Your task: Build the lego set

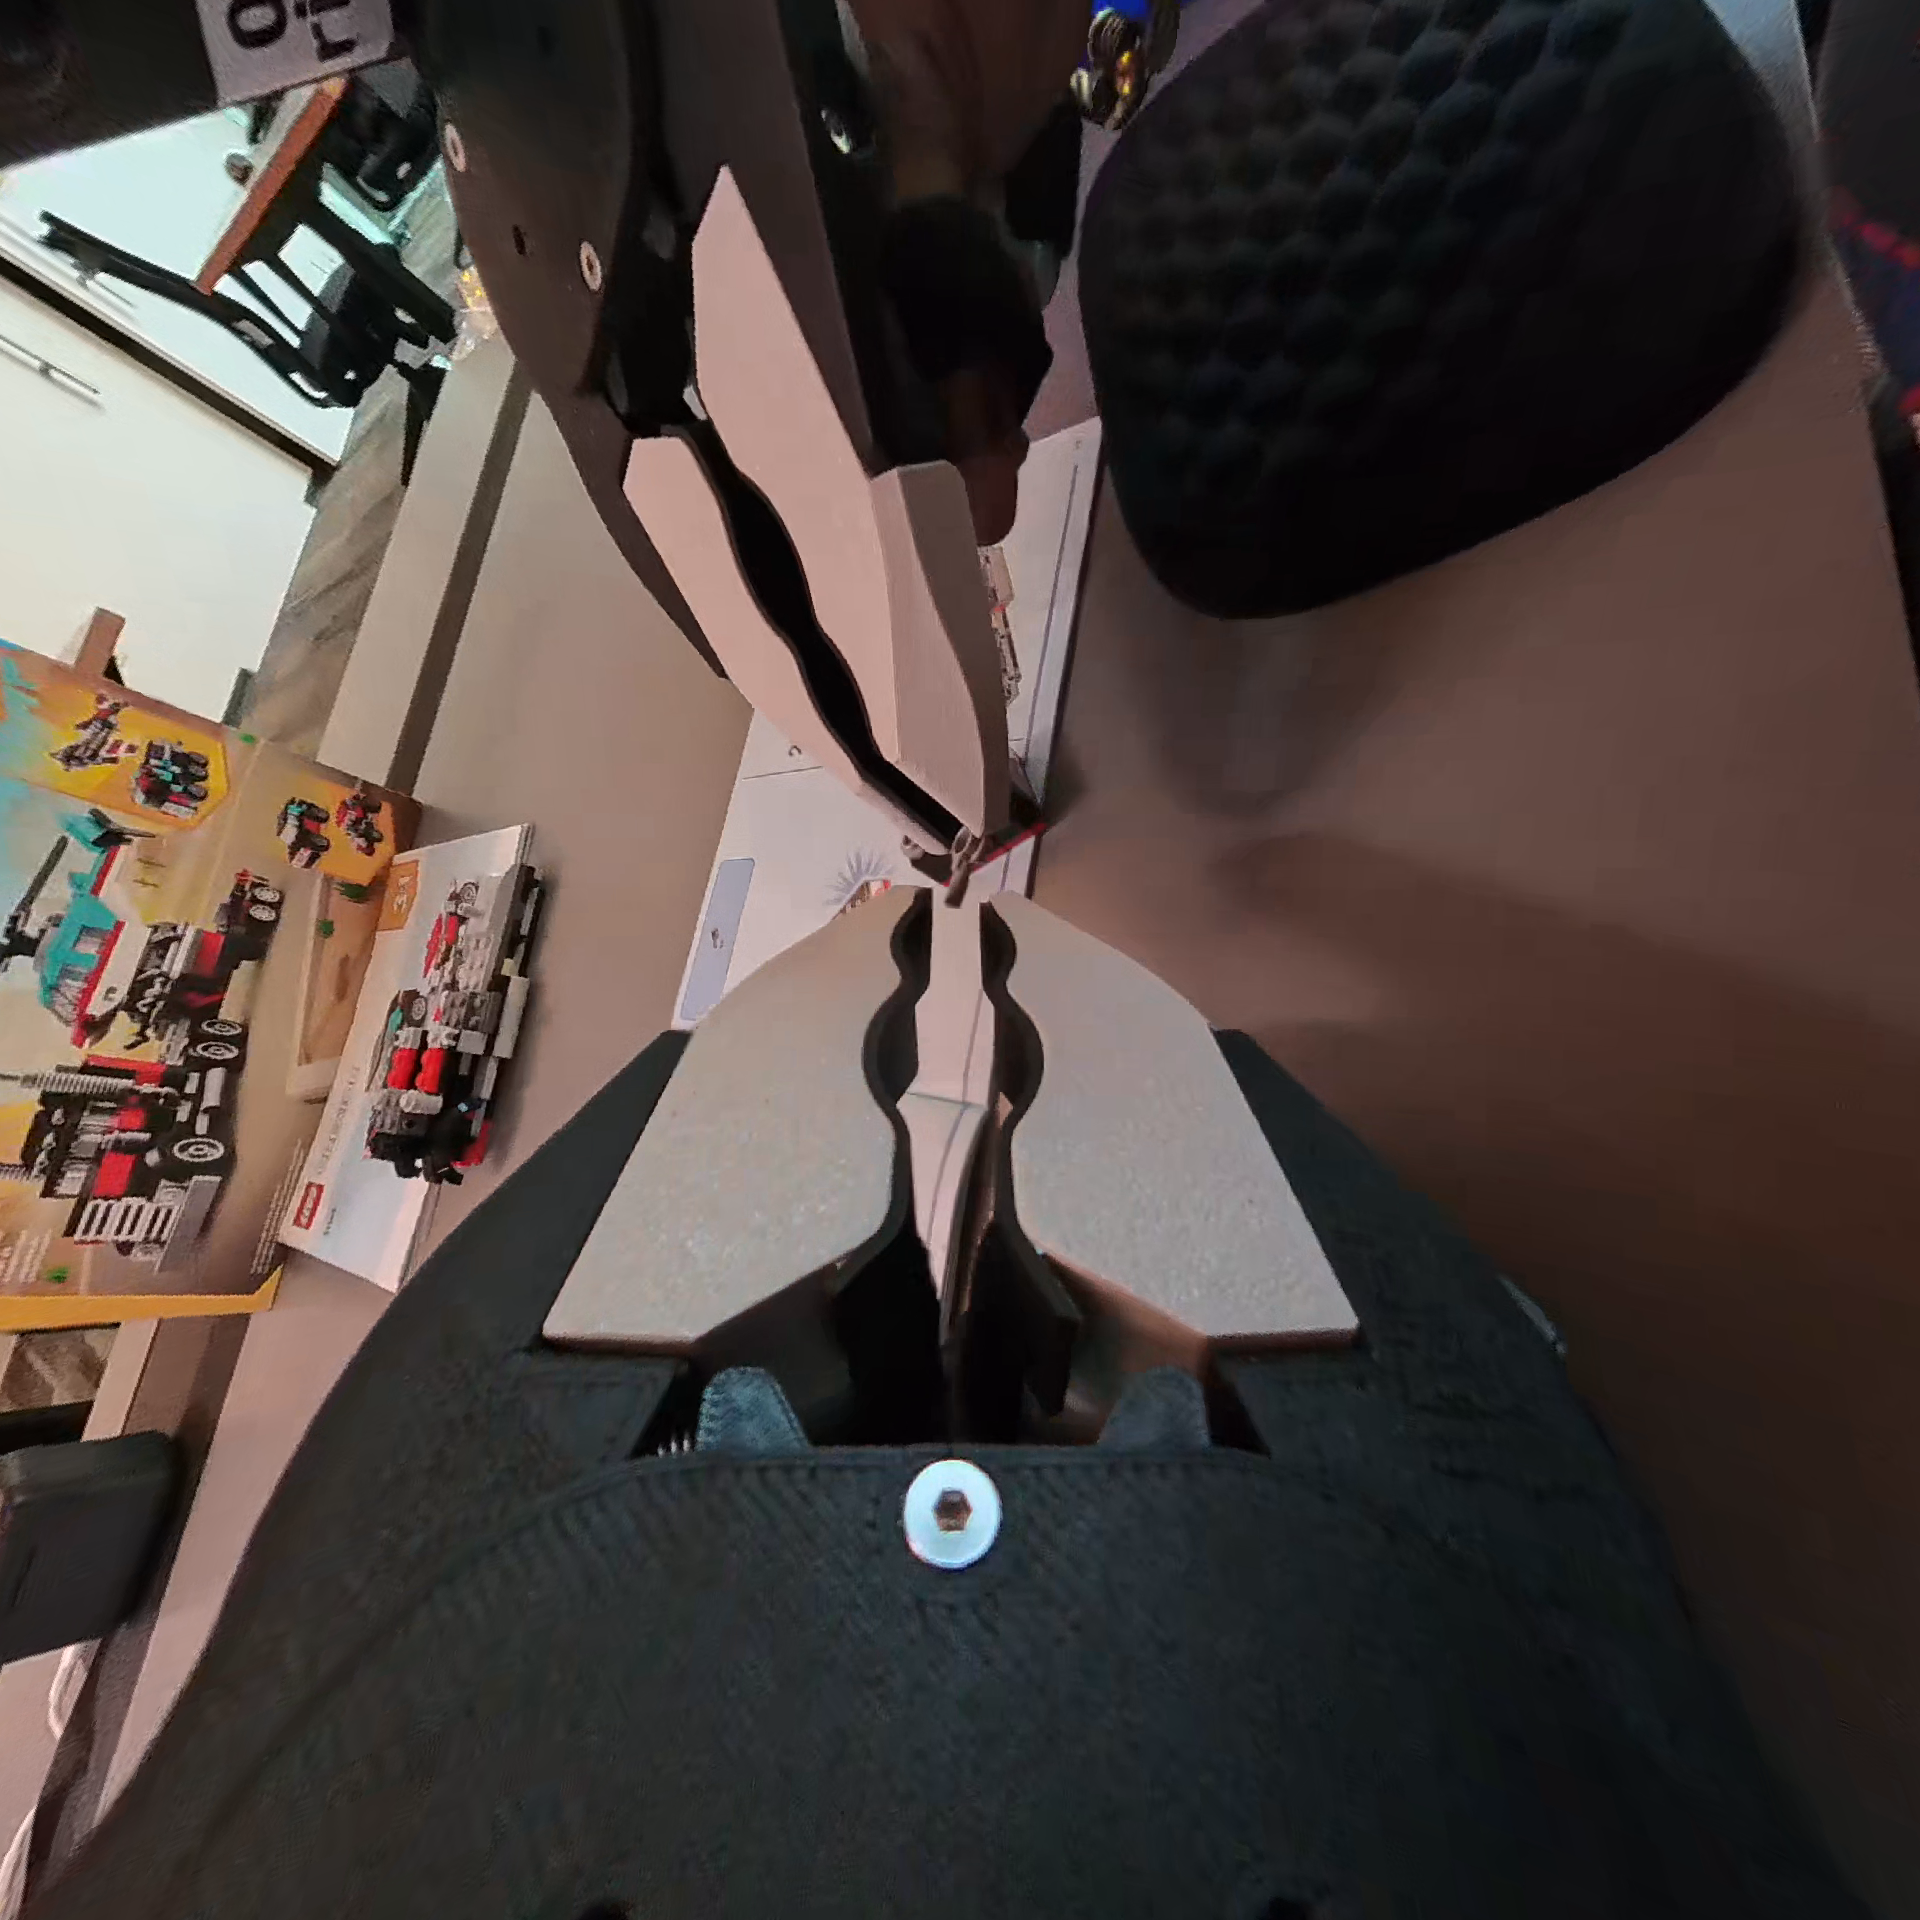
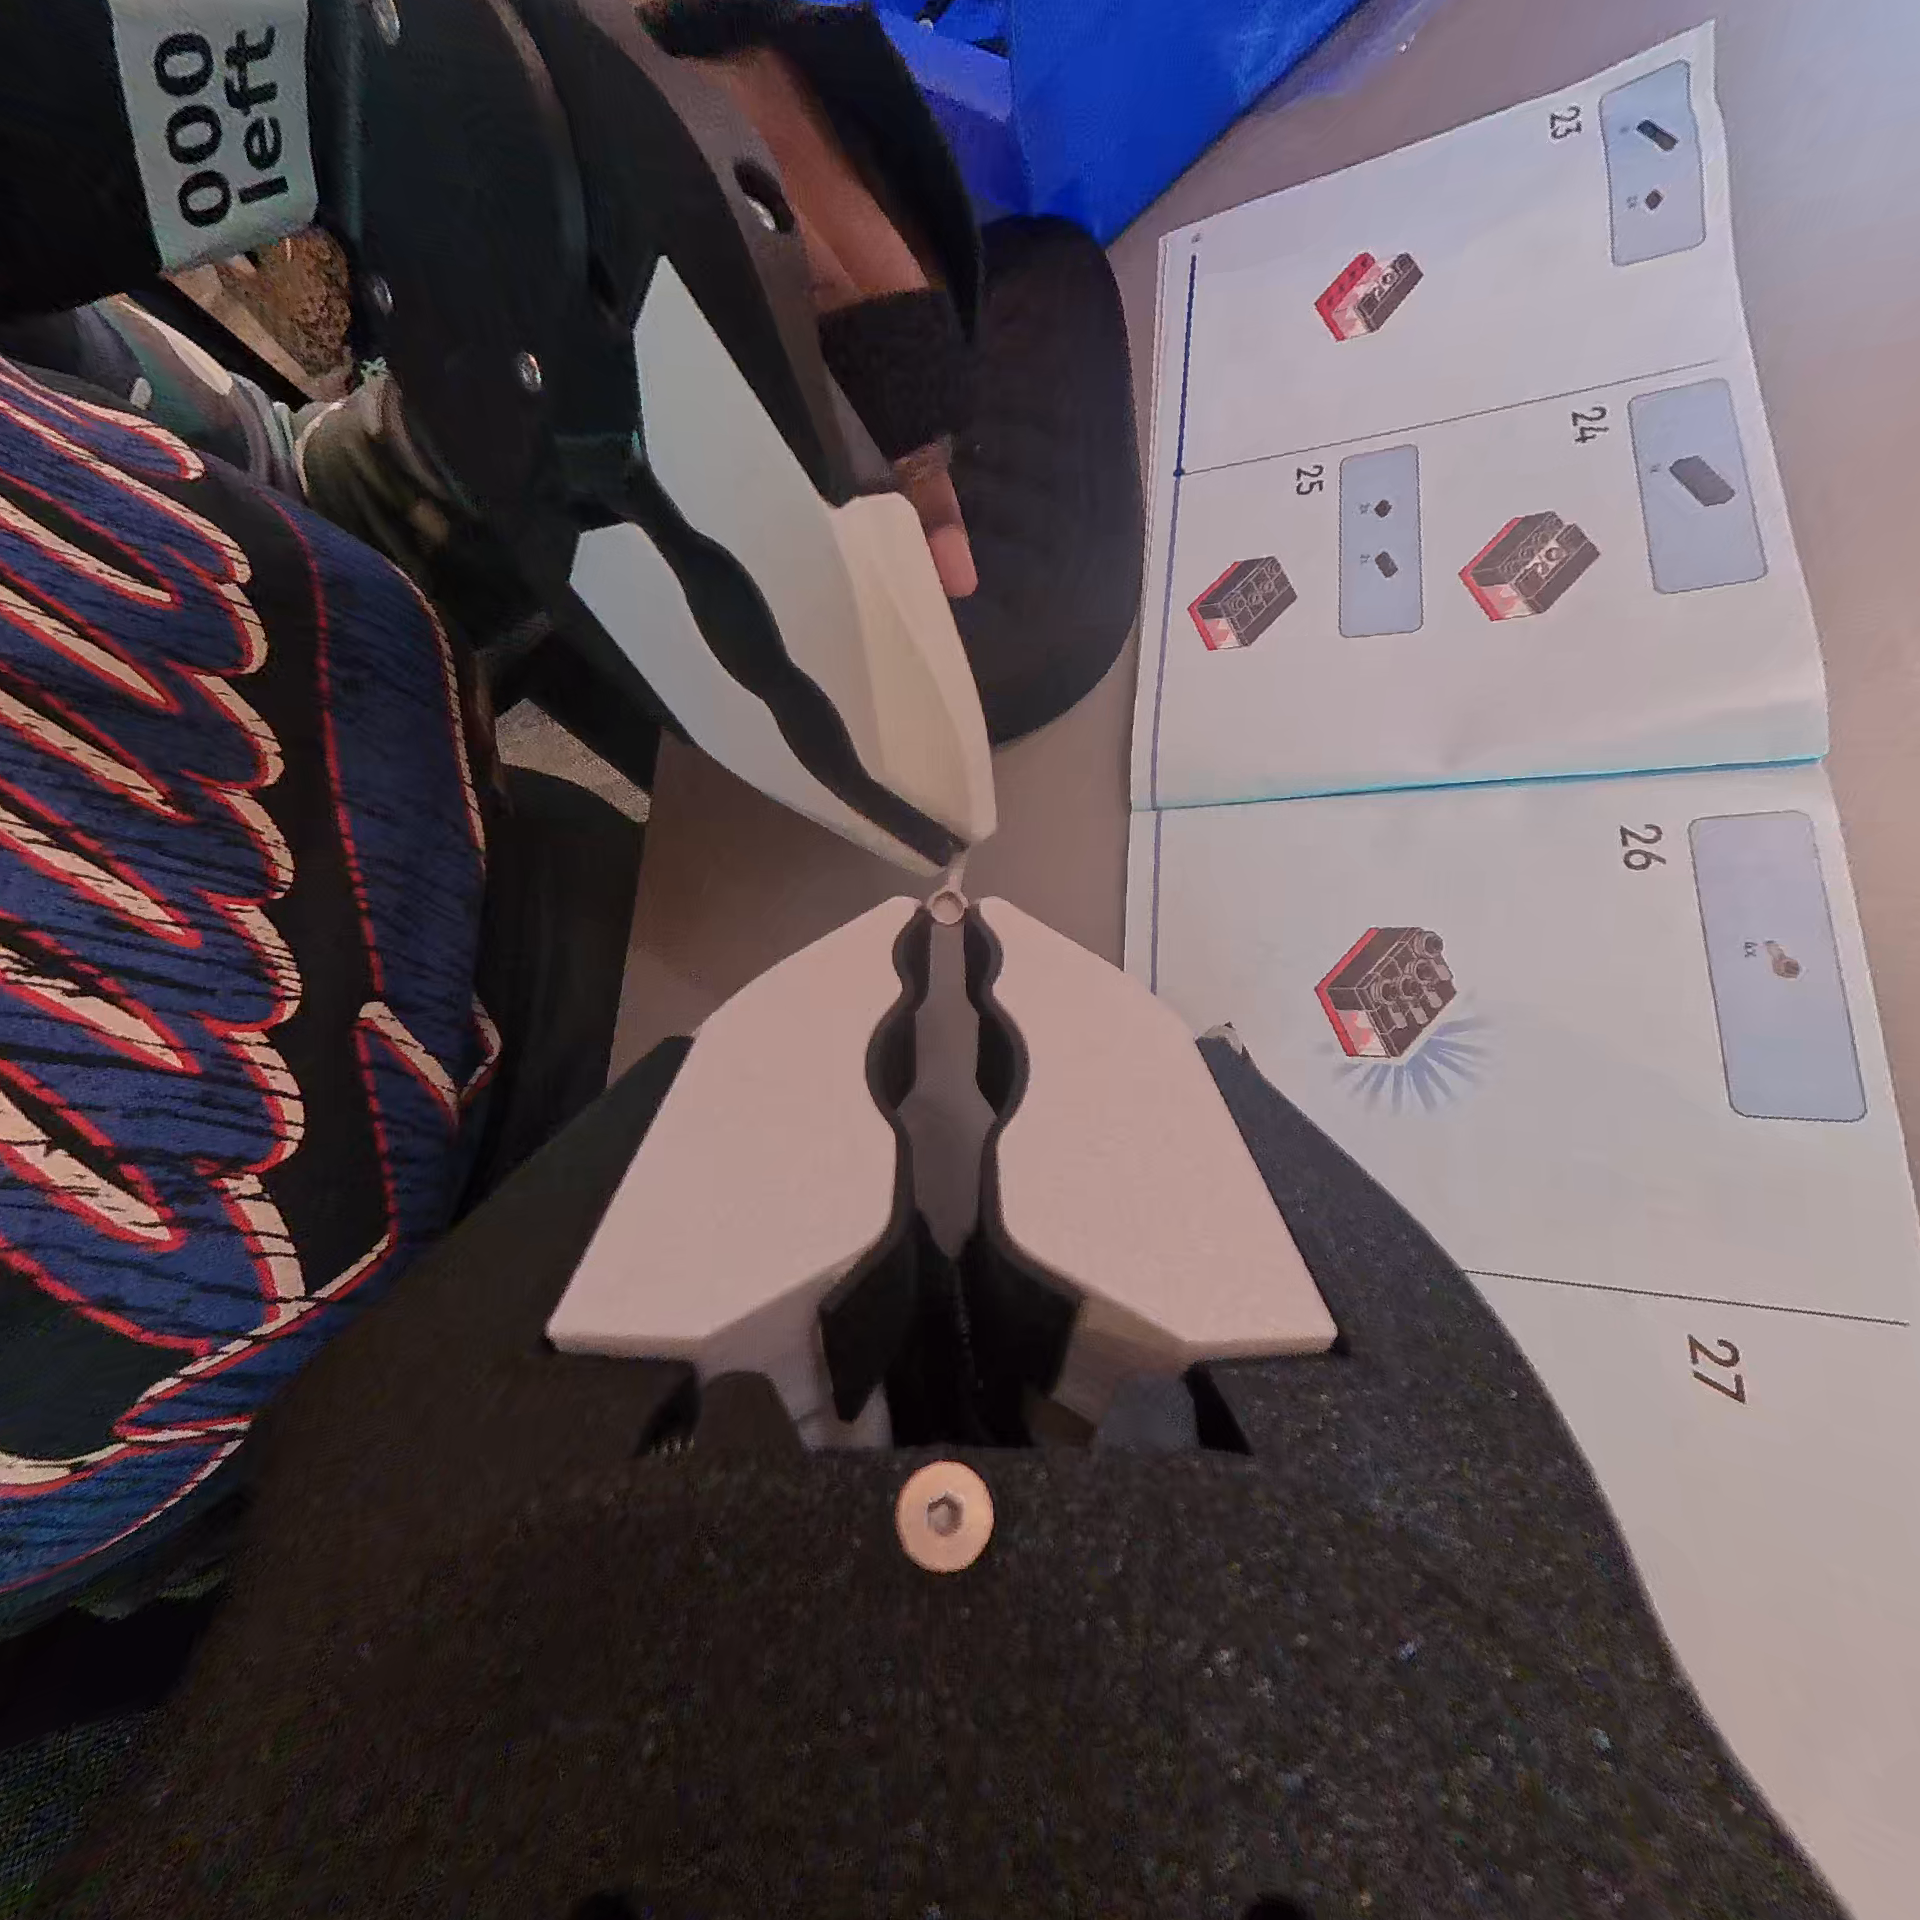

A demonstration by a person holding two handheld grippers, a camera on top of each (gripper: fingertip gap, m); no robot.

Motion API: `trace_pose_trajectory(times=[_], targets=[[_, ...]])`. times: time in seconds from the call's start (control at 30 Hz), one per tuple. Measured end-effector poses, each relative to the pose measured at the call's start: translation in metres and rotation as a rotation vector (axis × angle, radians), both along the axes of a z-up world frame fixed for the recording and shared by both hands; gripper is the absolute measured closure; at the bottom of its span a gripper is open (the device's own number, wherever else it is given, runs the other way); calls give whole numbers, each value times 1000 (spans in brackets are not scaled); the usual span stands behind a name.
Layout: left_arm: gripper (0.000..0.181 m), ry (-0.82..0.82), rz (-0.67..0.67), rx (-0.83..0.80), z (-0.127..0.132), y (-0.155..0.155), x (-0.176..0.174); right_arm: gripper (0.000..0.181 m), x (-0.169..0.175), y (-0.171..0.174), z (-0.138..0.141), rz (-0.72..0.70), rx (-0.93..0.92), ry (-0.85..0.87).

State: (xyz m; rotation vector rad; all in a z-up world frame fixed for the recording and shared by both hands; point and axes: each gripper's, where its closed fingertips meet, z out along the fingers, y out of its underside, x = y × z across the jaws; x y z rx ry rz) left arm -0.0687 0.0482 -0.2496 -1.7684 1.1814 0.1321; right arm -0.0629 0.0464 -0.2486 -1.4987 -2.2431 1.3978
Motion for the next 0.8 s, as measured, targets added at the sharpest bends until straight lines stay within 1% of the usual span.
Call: trace_pose_trajectory(times=[0.1, 0.2, 0.27, 0.3, 0.33, 0.37, 0.43, 0.47, 0.5, 0.53, 0.6, 0.7, 0.8], targets=[[171, 3, 19, 4, -1, 3, 0, 175, 0, 0, 2, 11, 2, -2], [178, -12, 36, 8, -1, 5, 1, 175, -1, 2, 4, 8, 4, 4], [178, -107, 109, -7, 2, 11, -3, 175, -8, 8, 13, -52, -30, 61], [178, -199, 168, 18, 10, 16, -7, 174, -15, 14, 24, -112, -71, 122], [178, -324, 239, 70, 23, 21, -14, 168, -22, 20, 38, -189, -135, 202], [178, -482, 303, 130, 38, 26, -20, 164, -29, 26, 55, -279, -211, 290], [178, -832, 379, 208, 65, 31, -30, 161, -38, 33, 84, -420, -323, 485], [178, -967, 397, 226, 73, 32, -34, 163, -39, 30, 91, -454, -338, 554], [178, -1058, 409, 239, 77, 34, -38, 163, -42, 27, 93, -473, -321, 586], [178, -1114, 418, 255, 80, 36, -40, 163, -45, 26, 91, -491, -282, 599], [178, -1149, 425, 286, 84, 37, -40, 163, -49, 28, 89, -537, -221, 624], [178, -1122, 426, 314, 85, 38, -37, 168, -50, 33, 94, -571, -275, 655], [178, -1108, 409, 303, 83, 38, -33, 172, -50, 30, 92, -535, -295, 640]])
